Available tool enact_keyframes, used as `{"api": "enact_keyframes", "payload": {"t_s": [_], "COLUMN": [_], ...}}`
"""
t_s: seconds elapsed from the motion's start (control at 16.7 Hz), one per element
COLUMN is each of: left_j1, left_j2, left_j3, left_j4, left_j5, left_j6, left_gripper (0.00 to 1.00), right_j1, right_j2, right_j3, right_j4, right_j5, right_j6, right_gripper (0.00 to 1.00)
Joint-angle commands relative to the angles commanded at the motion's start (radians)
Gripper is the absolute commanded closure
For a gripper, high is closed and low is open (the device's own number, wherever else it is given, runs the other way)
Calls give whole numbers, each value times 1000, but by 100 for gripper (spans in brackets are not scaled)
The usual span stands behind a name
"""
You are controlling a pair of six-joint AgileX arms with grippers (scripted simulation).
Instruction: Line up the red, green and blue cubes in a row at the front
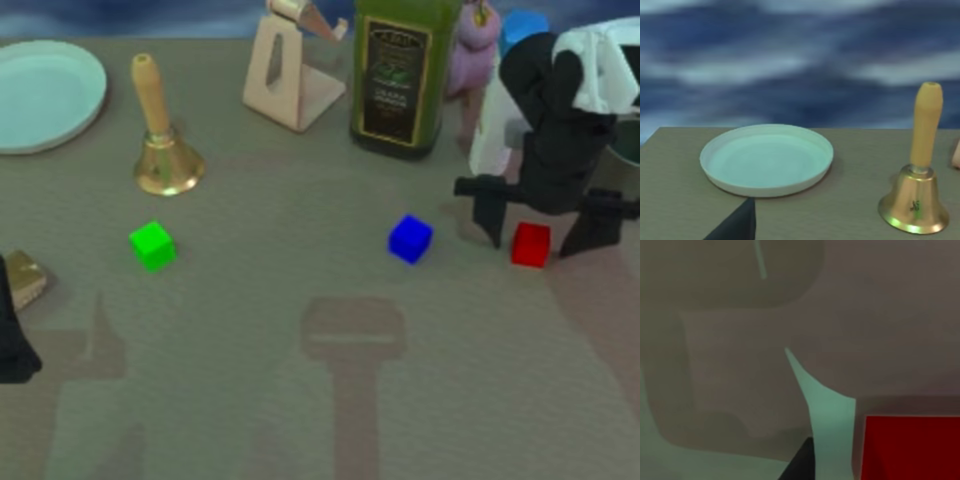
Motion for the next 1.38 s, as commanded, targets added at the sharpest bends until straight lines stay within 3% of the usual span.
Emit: {"api": "enact_keyframes", "payload": {"t_s": [0.18, 0.24, 0.66, 0.78, 1.2, 1.38], "left_j1": [0, 0, 0, 0, 0, 0], "left_j2": [0, 0, 0, 0, 0, 0], "left_j3": [0, 0, 0, 0, 0, 0], "left_j4": [0, 0, 0, 0, 0, 0], "left_j5": [0, 0, 0, 0, 0, 0], "left_j6": [0, 0, 0, 0, 0, 0], "left_gripper": [0, 0, 0, 0, 0, 0], "right_j1": [0, 0, 0, -3, 4, 5], "right_j2": [0, 0, 0, -44, -107, -117], "right_j3": [0, 0, 0, 15, 164, 178], "right_j4": [0, 0, 0, -23, -243, -259], "right_j5": [0, 0, 0, 18, 18, 18], "right_j6": [0, 0, 0, -11, -12, -13], "right_gripper": [98, 100, 100, 100, 100, 100]}}
